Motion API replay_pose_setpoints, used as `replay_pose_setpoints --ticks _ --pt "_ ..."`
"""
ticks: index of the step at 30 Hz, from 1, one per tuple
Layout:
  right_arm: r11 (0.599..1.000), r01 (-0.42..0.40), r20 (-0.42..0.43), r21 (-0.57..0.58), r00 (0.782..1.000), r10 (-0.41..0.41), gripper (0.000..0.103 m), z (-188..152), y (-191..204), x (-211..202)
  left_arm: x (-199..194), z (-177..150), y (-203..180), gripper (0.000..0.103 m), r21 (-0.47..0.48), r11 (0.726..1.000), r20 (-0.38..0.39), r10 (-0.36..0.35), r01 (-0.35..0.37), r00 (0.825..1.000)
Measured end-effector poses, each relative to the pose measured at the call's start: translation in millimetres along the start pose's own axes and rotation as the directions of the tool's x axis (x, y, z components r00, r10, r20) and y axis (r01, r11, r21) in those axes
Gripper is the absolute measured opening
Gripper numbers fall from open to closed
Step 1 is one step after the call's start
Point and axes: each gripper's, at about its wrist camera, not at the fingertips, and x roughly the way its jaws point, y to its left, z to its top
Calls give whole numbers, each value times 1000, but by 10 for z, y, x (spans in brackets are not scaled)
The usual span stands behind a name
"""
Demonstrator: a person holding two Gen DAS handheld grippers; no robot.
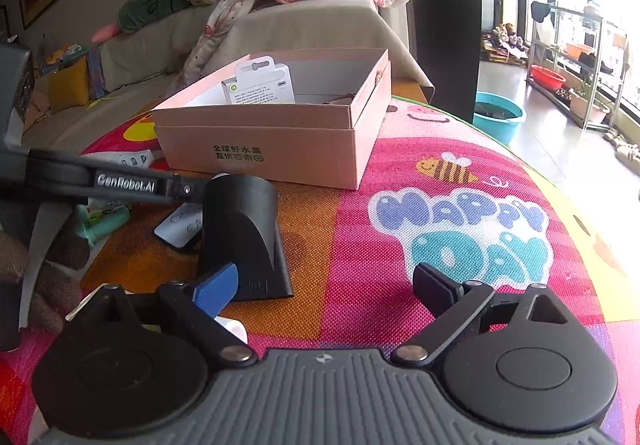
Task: Organize rigid objects
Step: 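Grasp the white remote control with the left gripper while the right holds the nozzle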
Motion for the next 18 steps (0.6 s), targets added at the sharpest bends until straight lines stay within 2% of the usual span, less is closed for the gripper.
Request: replay_pose_setpoints --ticks 5,9,11,14,18 --pt "999 12 23 33 1000 -13 95 -5 -32 -32 -169 -115 -14 30 60 997 -22 -44 46 999" --pt "989 19 48 146 999 -26 95 2 -187 -63 -303 -180 -76 30 70 996 -2 -55 55 998" --pt "981 15 47 193 999 -25 95 9 -264 -54 -302 -207 -174 30 118 992 -12 -38 40 999" --pt "978 11 43 209 999 -21 95 7 -282 -40 -260 -242 -356 30 220 975 -6 26 -24 1000" --pt "980 23 41 195 999 -31 95 2 -251 -33 -223 -238 -412 42 235 972 -15 14 -10 1000"
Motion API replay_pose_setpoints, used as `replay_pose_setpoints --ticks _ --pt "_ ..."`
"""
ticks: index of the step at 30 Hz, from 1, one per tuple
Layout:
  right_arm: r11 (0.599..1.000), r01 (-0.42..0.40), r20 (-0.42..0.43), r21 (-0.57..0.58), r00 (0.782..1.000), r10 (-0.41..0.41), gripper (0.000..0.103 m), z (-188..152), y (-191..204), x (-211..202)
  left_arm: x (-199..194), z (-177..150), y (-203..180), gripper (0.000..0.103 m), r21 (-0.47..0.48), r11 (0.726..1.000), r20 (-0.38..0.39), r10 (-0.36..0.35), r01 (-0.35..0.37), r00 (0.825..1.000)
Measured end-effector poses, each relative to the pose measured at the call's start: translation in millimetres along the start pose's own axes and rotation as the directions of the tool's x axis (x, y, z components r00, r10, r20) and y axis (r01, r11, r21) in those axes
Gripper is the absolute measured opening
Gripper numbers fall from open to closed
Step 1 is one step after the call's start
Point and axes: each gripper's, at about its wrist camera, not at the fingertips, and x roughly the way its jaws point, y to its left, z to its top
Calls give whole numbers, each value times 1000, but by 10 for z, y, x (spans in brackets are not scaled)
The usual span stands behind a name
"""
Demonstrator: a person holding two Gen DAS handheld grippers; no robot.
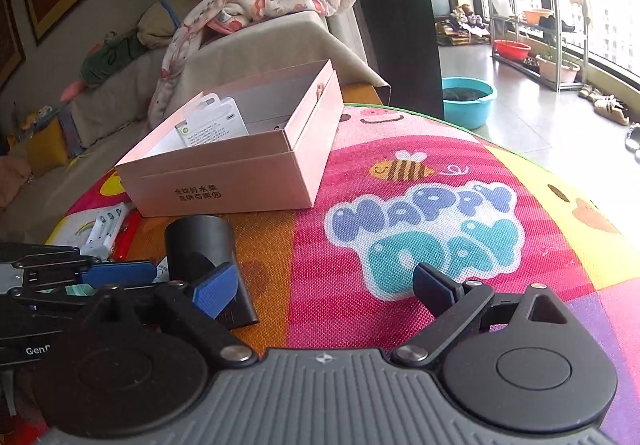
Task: Organize rigid objects
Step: 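Grasp the white remote control with the left gripper while the right holds the nozzle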
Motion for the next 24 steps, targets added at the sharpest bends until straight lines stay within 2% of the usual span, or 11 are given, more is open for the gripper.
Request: replay_pose_setpoints --ticks 2,5,8,11,16,21,24 --pt "1000 -2 0 4 1000 2 95 0 -6 -3 5 2 -12 48 3 1000 -4 -8 8 1000" --pt "1000 -3 0 3 1000 3 95 1 -7 -3 9 3 8 48 -6 1000 1 -9 9 1000" --pt "1000 -4 0 5 1000 4 95 1 -7 -3 31 6 27 39 16 998 8 65 -65 998" --pt "1000 -4 0 4 1000 4 95 0 -9 -4 60 10 93 41 38 992 12 124 -124 992" --pt "999 -42 15 -18 999 42 95 -3 10 -56 85 15 307 42 -13 994 43 111 -111 993" --pt "985 -117 20 -129 993 120 95 6 175 -124 68 2 362 46 -11 999 44 35 -34 998" --pt "962 -167 -22 -214 986 166 95 55 357 -83 46 18 361 44 22 998 18 60 -60 998"
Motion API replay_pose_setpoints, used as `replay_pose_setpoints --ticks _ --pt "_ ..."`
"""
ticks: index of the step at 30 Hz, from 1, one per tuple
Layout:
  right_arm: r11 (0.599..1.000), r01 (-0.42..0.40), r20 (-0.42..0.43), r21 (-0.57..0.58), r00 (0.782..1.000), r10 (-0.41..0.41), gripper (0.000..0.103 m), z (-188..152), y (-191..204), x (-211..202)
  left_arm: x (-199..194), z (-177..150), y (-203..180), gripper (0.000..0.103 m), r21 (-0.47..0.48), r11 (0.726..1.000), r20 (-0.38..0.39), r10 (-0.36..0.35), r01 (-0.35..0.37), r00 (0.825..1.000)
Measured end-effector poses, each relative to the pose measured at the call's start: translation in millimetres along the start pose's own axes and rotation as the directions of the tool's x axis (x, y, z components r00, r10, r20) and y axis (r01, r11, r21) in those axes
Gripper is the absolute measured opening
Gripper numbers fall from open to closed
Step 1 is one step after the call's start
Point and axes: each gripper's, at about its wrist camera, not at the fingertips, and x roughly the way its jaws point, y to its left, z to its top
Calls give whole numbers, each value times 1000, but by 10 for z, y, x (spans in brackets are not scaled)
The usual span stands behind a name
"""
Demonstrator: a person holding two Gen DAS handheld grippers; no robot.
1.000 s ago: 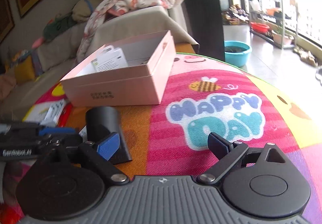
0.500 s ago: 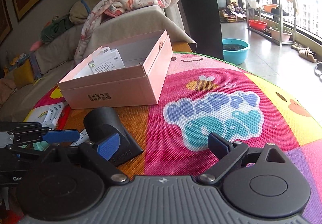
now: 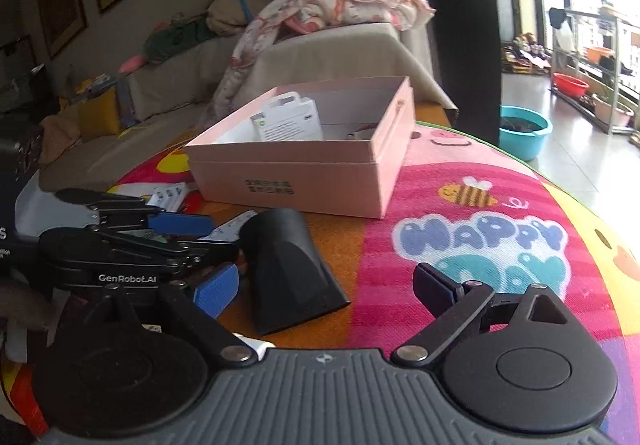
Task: Organize rigid objects
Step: 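Grasp the white remote control with the left gripper while the right holds the nozzle, then lift the remote with the left gripper while the right lifts the nozzle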
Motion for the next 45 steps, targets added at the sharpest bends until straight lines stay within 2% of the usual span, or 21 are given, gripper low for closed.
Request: replay_pose_setpoints --ticks 7,10,12,13,17,21,24,26,27,28,29,32,35,41,45 --pt "996 5 -76 -89 997 -12 86 195 173 337 35 29 42 42 -6 999 -5 35 -35 999" --pt "995 8 -89 -96 996 -17 86 177 167 396 33 0 87 41 -14 998 9 63 -63 998" --pt "995 15 -99 -97 995 -25 86 120 144 418 30 -31 105 45 -11 997 22 76 -76 997" --pt "995 19 -101 -98 994 -29 86 82 132 434 38 -46 112 44 -16 997 20 71 -71 997" --pt "995 21 -83 -99 996 -29 86 54 127 395 40 -48 167 57 -54 999 28 8 -6 1000" --pt "997 17 -75 -75 997 -23 86 56 83 384 58 -46 201 58 -72 997 34 0 2 999" --pt "997 29 -69 -78 997 -34 84 53 93 383 82 -66 164 58 -44 999 19 14 -13 1000" --pt "996 40 -64 -85 997 -45 76 45 108 377 50 -78 158 54 -66 998 10 -3 3 1000" --pt "994 46 -61 -96 997 -52 66 40 124 366 18 -89 145 53 -62 998 5 -14 15 1000" --pt "992 48 -62 -114 997 -55 55 35 146 352 -21 -111 120 38 -38 999 6 -26 27 1000" --pt "989 50 -69 -139 996 -60 55 30 172 335 -68 -147 92 18 -13 999 12 -42 42 999" --pt "979 25 -89 -203 995 -44 54 6 227 216 -209 -281 13 18 34 998 31 -53 52 998" --pt "972 27 -89 -235 995 -49 54 -18 236 57 -346 -362 -11 17 33 999 57 -39 37 998" --pt "977 66 -55 -201 995 -79 54 11 158 -158 -484 -302 -4 15 17 999 90 -47 45 995" --pt "983 44 -61 -178 997 -56 54 53 140 -226 -600 -220 -26 14 18 997 125 -78 77 989"
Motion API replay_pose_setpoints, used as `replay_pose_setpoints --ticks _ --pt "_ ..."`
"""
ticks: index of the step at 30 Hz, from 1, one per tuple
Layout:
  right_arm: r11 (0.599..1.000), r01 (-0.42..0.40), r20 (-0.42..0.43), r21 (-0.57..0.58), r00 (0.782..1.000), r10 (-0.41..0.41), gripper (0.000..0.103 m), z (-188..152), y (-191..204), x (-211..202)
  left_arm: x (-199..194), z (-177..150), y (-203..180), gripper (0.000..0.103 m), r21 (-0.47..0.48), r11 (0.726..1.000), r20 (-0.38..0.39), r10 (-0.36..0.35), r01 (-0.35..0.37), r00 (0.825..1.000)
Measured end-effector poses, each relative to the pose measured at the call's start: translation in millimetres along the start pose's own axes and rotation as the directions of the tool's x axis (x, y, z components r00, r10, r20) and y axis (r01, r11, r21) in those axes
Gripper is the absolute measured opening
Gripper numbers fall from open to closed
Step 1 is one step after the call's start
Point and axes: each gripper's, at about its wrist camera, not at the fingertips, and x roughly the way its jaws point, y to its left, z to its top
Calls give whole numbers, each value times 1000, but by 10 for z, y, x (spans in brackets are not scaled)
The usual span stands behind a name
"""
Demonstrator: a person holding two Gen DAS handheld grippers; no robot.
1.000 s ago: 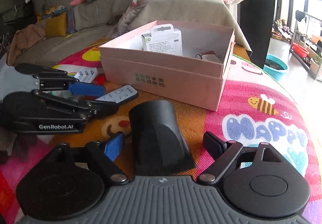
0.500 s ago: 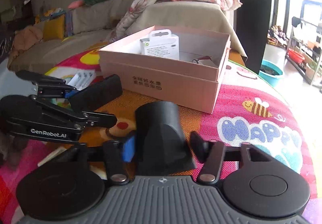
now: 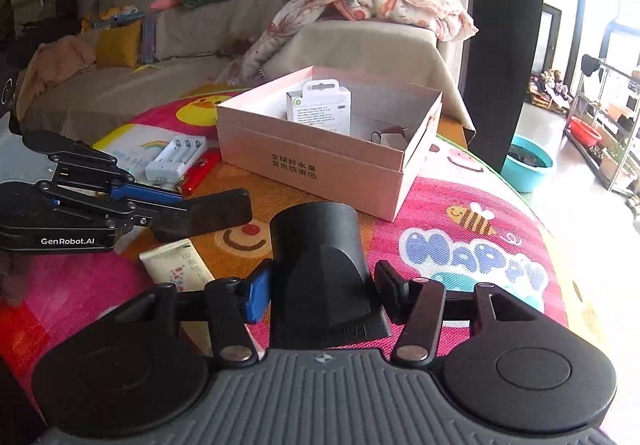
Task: Organize rigid objects
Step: 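Lift the remote with the left gripper while the right lifts the nozzle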
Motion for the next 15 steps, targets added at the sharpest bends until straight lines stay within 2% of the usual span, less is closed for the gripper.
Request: replay_pose_setpoints --ticks 7,10,12,15 --pt "1000 -13 39 15 999 12 54 117 -6 -114 -149 196 21 14 7 1000 74 -1 1 997" --pt "1000 7 65 18 998 -8 54 164 -28 -138 -116 226 96 14 -20 997 29 -77 78 997" --pt "1000 20 62 18 998 -21 54 145 -33 -113 -54 186 85 16 -9 998 7 -63 63 998" --pt "999 28 24 31 999 -28 54 77 -56 22 88 119 2 17 78 997 -34 5 -3 999"
